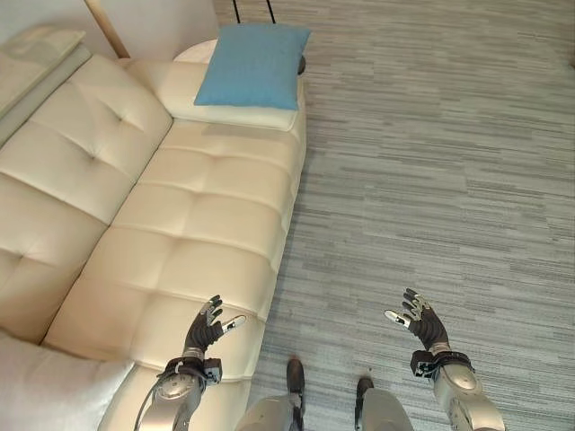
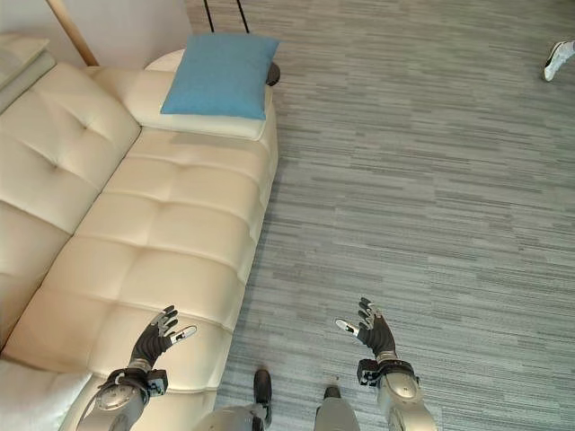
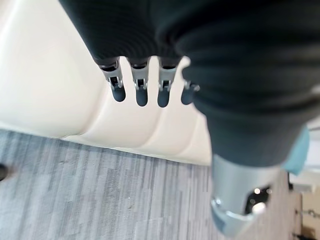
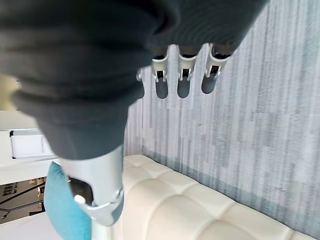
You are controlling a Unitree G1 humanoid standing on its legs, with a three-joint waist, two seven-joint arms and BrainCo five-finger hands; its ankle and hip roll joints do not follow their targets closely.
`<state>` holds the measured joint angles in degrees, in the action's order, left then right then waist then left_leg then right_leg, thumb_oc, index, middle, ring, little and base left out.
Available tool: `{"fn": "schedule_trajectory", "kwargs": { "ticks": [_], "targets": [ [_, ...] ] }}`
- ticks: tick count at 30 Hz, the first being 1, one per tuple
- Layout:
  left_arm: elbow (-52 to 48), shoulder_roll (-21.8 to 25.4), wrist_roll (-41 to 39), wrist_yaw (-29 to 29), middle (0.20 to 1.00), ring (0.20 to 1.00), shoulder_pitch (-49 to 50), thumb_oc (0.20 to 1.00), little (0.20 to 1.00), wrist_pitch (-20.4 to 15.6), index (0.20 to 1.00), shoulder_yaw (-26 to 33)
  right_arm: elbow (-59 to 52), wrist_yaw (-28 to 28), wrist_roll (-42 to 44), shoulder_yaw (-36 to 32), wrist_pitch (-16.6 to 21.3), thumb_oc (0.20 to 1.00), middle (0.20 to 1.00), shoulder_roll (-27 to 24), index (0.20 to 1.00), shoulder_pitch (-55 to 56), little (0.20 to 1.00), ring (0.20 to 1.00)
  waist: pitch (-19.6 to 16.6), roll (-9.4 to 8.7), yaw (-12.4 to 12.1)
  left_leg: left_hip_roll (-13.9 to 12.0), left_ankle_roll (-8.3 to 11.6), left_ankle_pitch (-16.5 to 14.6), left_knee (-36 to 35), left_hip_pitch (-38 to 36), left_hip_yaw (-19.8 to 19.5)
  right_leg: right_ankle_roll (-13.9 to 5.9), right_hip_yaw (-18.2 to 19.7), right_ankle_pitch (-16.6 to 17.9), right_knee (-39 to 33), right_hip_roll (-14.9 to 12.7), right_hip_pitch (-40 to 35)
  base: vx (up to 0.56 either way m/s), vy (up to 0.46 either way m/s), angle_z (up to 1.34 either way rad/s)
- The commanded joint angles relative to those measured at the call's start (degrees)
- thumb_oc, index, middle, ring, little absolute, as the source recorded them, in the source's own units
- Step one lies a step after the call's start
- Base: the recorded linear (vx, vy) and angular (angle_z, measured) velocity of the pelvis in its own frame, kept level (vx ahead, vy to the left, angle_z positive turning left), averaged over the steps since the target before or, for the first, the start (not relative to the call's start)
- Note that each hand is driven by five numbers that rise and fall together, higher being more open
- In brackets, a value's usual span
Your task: Pick up all the scattered cushions and arrange them neatly on the sofa.
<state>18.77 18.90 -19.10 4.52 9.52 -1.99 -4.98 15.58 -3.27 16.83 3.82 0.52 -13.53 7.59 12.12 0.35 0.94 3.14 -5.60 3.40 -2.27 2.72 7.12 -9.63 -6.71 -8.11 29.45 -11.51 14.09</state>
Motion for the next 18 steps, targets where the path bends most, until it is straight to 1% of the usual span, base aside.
{"fn": "schedule_trajectory", "kwargs": {
  "ticks": [1,3,4,5,6,7,8,9,10,11,12,13,14,15,16,17,18],
  "targets": [
    [-4.0,0.5,0.5,-0.4,1.0,1.0,-0.8,1.0,1.0,-2.0,1.0,1.4,-2.0,0.2,-0.4,-0.9,1.4,1.0,1.0,-1.8,1.0,-1.5,1.0,1.0,1.2,0.0,1.4,-3.9,4.76,-7.6,1.5,-1.2,-1.0,1.35,-4.9,3.0,-12.6,2.8,-3.6,0.29,-0.07,-0.38],
    [-3.9,0.4,0.0,-0.3,1.0,1.0,-1.5,1.0,1.0,-2.0,1.0,1.3,-1.9,-0.1,-0.4,-0.8,1.3,1.0,1.0,-1.8,1.0,-1.4,1.0,1.0,1.7,-0.11,2.0,-3.9,5.04,-8.8,1.0,-3.1,-0.2,1.82,-7.7,4.8,-16.7,3.2,-0.8,0.28,-0.144,-0.39],
    [-3.8,0.2,-0.6,-0.1,1.0,1.0,-2.4,1.0,1.0,-2.2,1.0,1.1,-1.3,-0.6,-0.4,-0.8,1.4,1.0,1.0,-1.6,1.0,-1.2,1.0,1.0,2.0,-0.22,2.4,-4.3,5.62,-9.9,1.0,-4.4,0.2,1.68,-10.4,6.3,-20.3,3.0,0.9,0.25,-0.145,-0.34],
    [-3.8,0.2,-0.6,-0.1,1.0,1.0,-2.4,1.0,1.0,-2.3,1.0,1.1,-1.3,-0.6,-0.4,-0.8,1.4,1.0,1.0,-1.6,1.0,-1.2,1.0,1.0,2.0,-0.14,2.4,-4.4,5.65,-10.0,1.0,-4.5,0.1,1.7,-10.5,6.3,-20.4,3.1,0.8,0.37,-0.22,-0.25],
    [-3.9,-0.1,-0.5,-0.9,1.0,1.0,-2.2,1.0,1.0,-2.4,1.0,0.9,-1.7,-0.4,-0.2,-1.0,1.5,1.0,1.0,-1.4,1.0,0.2,1.0,1.0,1.4,-0.58,2.9,-4.0,5.97,-11.9,1.4,-5.9,0.2,2.32,-9.7,6.5,-24.3,3.7,-1.8,0.19,-0.114,-0.03],
    [-3.9,-0.1,-0.5,-0.9,1.0,1.0,-2.2,1.0,1.0,-2.4,1.0,1.0,-1.8,-0.4,-0.2,-1.0,1.5,1.0,1.0,-1.4,1.0,0.2,1.0,1.0,1.3,-0.67,2.9,-3.9,5.94,-11.7,1.4,-5.8,0.2,2.32,-9.8,6.7,-24.5,3.7,-1.8,0.31,-0.176,-0.02],
    [-3.3,-0.5,-0.8,-1.0,1.0,1.0,-2.1,1.0,1.0,-2.3,1.0,0.9,-1.5,-0.3,0.4,-1.1,1.9,1.0,1.0,-1.4,1.0,0.7,1.0,1.0,0.9,-0.6,3.0,-4.2,6.13,-13.0,2.5,-6.7,0.4,2.99,-9.3,6.5,-24.2,4.2,-2.8,0.39,-0.234,0.19],
    [-2.1,-2.1,-3.3,-0.6,1.0,1.0,-2.2,1.0,1.0,-2.0,1.0,0.0,-1.3,-0.6,1.9,-1.3,1.9,1.0,1.0,-2.0,1.0,0.6,1.0,1.0,0.3,-0.33,3.3,-5.7,7.42,-15.2,10.0,-5.8,0.7,4.88,-9.1,5.0,-24.4,5.1,-5.2,0.39,-0.234,0.16],
    [-2.1,-2.1,-3.3,-0.6,1.0,1.0,-2.3,1.0,1.0,-2.0,1.0,0.1,-1.3,-0.6,1.9,-1.3,1.9,1.0,1.0,-2.0,1.0,0.5,1.0,1.0,0.2,-0.44,3.4,-5.6,7.38,-15.1,10.0,-5.6,0.6,4.88,-9.2,5.1,-24.5,5.0,-5.1,0.34,-0.222,0.13],
    [-1.6,-2.4,-4.0,-0.5,1.0,1.0,-2.6,1.0,1.0,-1.8,1.0,-0.1,-1.1,-0.7,2.3,-1.4,2.1,1.0,1.0,-2.4,1.0,0.3,1.0,1.0,0.2,-0.42,3.3,-5.9,7.68,-14.5,13.8,-4.4,0.6,5.52,-9.0,4.7,-24.9,5.3,-6.0,0.22,-0.13,-0.06],
    [-1.7,-2.6,-4.8,0.1,1.0,1.0,-2.6,1.0,1.0,-2.0,1.0,-0.2,-1.8,-1.1,3.3,-1.7,2.1,1.0,1.0,-3.1,1.0,0.3,1.0,1.0,0.7,-0.29,2.6,-6.1,8.43,-12.1,20.0,-1.7,-1.1,6.64,-8.4,3.5,-25.7,6.4,-8.0,0.22,-0.13,-0.02],
    [-1.7,-2.5,-4.8,0.1,1.0,1.0,-2.6,1.0,1.0,-2.0,1.0,-0.2,-1.8,-1.1,3.3,-1.8,2.1,1.0,1.0,-3.1,1.0,0.2,1.0,1.0,0.6,-0.42,2.7,-5.9,8.38,-11.9,19.9,-1.5,-1.2,6.63,-8.5,3.6,-25.8,6.2,-7.9,0.22,-0.106,0.0],
    [-1.7,-2.5,-4.7,0.1,1.0,1.0,-2.7,1.0,1.0,-2.0,1.0,-0.3,-1.9,-1.0,3.7,-1.9,2.3,1.0,1.0,-3.2,1.0,0.2,1.0,1.0,0.7,-0.6,2.4,-5.6,8.5,-11.1,21.1,0.2,-2.3,6.79,-8.2,3.2,-26.3,6.4,-8.7,0.16,-0.042,-0.14],
    [-1.7,-2.4,-4.5,0.1,1.0,1.0,-2.6,1.0,1.0,-2.0,1.0,-0.2,-2.0,-0.9,3.8,-2.2,2.2,1.0,1.0,-3.5,1.0,0.2,1.0,1.0,0.6,-1.02,2.1,-5.2,8.37,-11.3,20.7,2.1,-2.9,6.63,-8.0,2.7,-26.9,6.1,-9.6,0.25,-0.049,-0.16],
    [-1.7,-2.4,-4.3,0.0,1.0,1.0,-2.4,1.0,1.0,-1.9,1.0,-0.2,-2.1,-0.9,3.8,-2.4,2.1,1.0,1.0,-3.7,1.0,0.2,1.0,1.0,0.5,-1.3,1.8,-5.2,8.18,-11.9,19.4,3.2,-3.0,6.55,-8.0,2.3,-27.4,6.0,-10.4,0.37,-0.003,-0.1],
    [-1.7,-2.5,-3.9,-0.1,1.0,1.0,-2.0,1.0,1.0,-1.7,1.0,0.1,-2.0,-0.8,3.5,-2.5,2.2,1.0,1.0,-4.2,1.0,0.4,1.0,1.0,0.4,-1.55,1.1,-5.4,8.06,-11.3,16.3,5.5,-3.0,6.24,-7.8,1.5,-28.4,5.9,-12.4,0.29,0.012,0.02],
    [-1.7,-2.5,-3.9,-0.1,1.0,1.0,-2.0,1.0,1.0,-1.7,1.0,0.1,-2.0,-0.8,3.5,-2.5,2.2,1.0,1.0,-4.2,1.0,0.4,1.0,1.0,0.5,-1.59,1.1,-5.3,8.07,-11.3,16.2,5.3,-2.9,6.23,-7.8,1.4,-28.4,5.9,-12.5,0.3,0.039,0.05]
  ]
}}
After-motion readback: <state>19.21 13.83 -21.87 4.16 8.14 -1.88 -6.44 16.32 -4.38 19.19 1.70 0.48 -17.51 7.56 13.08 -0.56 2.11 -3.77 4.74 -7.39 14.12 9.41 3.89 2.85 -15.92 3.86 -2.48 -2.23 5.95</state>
